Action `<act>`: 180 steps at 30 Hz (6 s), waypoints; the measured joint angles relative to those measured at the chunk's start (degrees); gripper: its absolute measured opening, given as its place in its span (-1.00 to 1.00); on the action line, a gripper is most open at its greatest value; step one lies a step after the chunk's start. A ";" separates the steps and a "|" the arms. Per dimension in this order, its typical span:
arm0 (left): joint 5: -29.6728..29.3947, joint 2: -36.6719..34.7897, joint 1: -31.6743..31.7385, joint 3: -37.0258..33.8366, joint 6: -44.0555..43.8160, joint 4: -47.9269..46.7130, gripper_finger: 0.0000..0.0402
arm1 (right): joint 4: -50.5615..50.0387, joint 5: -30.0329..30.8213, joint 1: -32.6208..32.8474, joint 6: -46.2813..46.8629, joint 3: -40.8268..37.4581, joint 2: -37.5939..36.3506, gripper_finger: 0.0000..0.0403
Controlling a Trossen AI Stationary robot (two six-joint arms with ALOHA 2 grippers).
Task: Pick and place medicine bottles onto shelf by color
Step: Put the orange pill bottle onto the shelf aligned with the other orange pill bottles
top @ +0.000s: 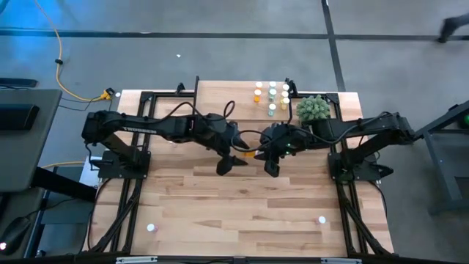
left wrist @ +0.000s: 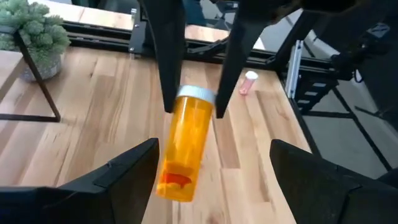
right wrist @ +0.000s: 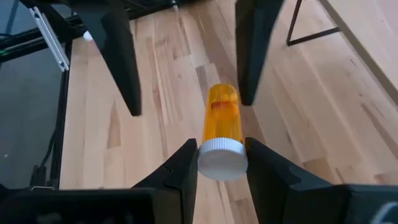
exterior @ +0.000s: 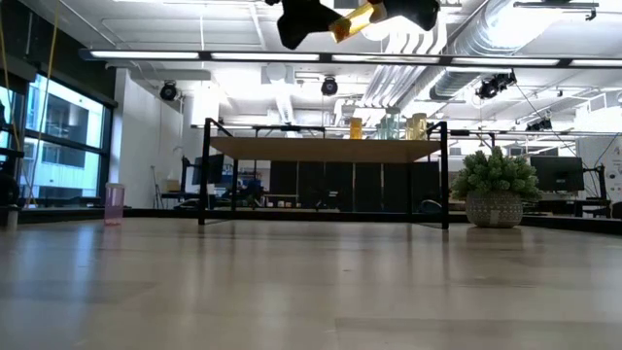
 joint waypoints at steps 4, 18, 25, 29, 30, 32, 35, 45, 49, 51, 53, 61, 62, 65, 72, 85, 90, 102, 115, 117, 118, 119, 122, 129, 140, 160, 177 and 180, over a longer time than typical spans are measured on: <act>-2.59 -0.07 0.04 -0.01 1.43 -0.91 0.47 | 1.66 -1.34 0.02 -0.41 0.00 0.02 -0.51; -2.67 0.11 0.82 -0.04 0.50 -1.35 0.23 | 4.70 -2.07 -0.13 -4.15 0.00 0.28 -0.51; -1.32 0.13 0.66 -0.06 1.45 -2.32 -0.08 | 4.89 -1.89 -0.62 -4.50 0.00 0.28 -0.51; -1.26 0.13 0.68 -0.06 1.54 -1.82 -0.21 | 4.89 -1.93 -0.61 -5.21 0.00 0.28 -0.51; -1.26 0.13 0.68 -0.06 1.54 -1.77 -0.24 | 4.89 -2.15 -0.61 -5.42 0.00 0.28 -0.51; -1.22 0.13 0.68 -0.06 1.54 -1.70 -0.29 | 4.89 -2.25 -0.61 -5.55 0.00 0.28 -0.51; -1.24 0.13 0.68 -0.06 1.99 -1.72 -0.37 | 4.89 -2.31 -0.61 -5.55 0.00 0.28 -0.51; -1.04 0.13 0.72 -0.06 3.13 -1.74 -0.53 | 4.94 -2.98 -0.61 -5.55 0.00 0.28 -0.36; -1.09 0.10 1.00 -0.06 3.05 -1.78 -0.53 | 4.51 -3.01 -0.59 -5.55 0.00 0.16 -0.14; -1.09 -0.09 1.35 -0.08 3.05 -2.16 -0.51 | 3.71 -2.71 -0.85 -5.57 -0.04 -0.39 -0.06; -1.09 -0.38 1.99 -0.08 3.05 -2.89 -0.51 | 2.82 -2.11 -1.09 -5.57 -0.04 -1.42 0.00; -1.00 -6.39 5.46 -0.30 2.90 -10.27 -0.50 | -1.32 2.04 -1.02 -4.00 -3.81 -8.69 0.03; -0.96 -7.51 5.59 -1.06 2.21 -8.97 -0.50 | -0.19 2.37 -0.84 -3.14 -6.30 -10.11 0.03; -0.76 -10.85 5.55 -5.86 -0.27 -1.46 -0.50 | 7.37 2.66 -0.37 2.68 -16.68 -14.79 0.04; -0.65 -14.58 4.51 -25.82 -15.12 37.26 -0.50 | 54.65 3.99 1.13 12.65 -38.65 -18.04 0.04; -13.73 -9.77 1.53 -33.02 -20.74 57.92 -0.49 | 80.77 12.14 -2.46 7.91 -35.44 -4.43 0.04; -14.04 -9.45 1.51 -33.02 -20.89 58.85 -0.49 | 79.13 12.18 -4.04 8.65 -31.70 -3.04 0.04; -14.14 -9.45 1.51 -33.02 -20.99 60.01 -0.49 | 76.32 6.09 -6.21 17.32 -30.10 -2.95 0.06; -15.03 -9.45 1.51 -33.00 -21.01 60.02 -0.49 | 76.83 7.65 -5.65 18.11 -30.05 -2.60 0.33; -15.03 -9.45 1.51 -33.00 -21.01 60.00 -0.49 | 77.01 7.72 -5.67 18.12 -30.05 -2.48 0.33; -15.23 -9.45 1.51 -33.00 -21.01 59.99 -0.49 | 77.56 7.76 -5.68 18.12 -30.03 -2.07 0.33; -15.54 -9.45 1.51 -33.00 -21.01 59.94 -0.49 | 77.70 7.76 -5.69 18.16 -30.01 -1.67 0.33; -16.36 -9.45 1.51 -33.00 -21.01 59.89 -0.49 | 78.22 8.09 -5.70 18.13 -28.61 0.54 0.33; -16.32 -9.45 1.51 -32.98 -21.03 59.28 -0.49 | 71.52 7.76 -5.84 11.90 -20.34 3.72 0.33; -17.46 -9.45 1.55 -32.95 -22.09 59.90 -0.49 | 62.01 9.33 -5.84 10.47 -16.13 3.39 0.23; -18.30 -9.45 1.55 -32.95 -22.52 63.13 -0.49 | 62.84 10.67 -6.64 9.03 -16.20 2.36 -0.40; -18.96 -9.45 2.06 -32.95 -20.89 63.01 -0.41 | 62.70 10.70 -6.64 8.71 -16.22 2.36 -0.46; -16.17 -9.45 3.30 -32.95 -20.85 62.54 -0.26 | 62.69 10.60 -6.62 7.57 -16.22 2.34 -0.46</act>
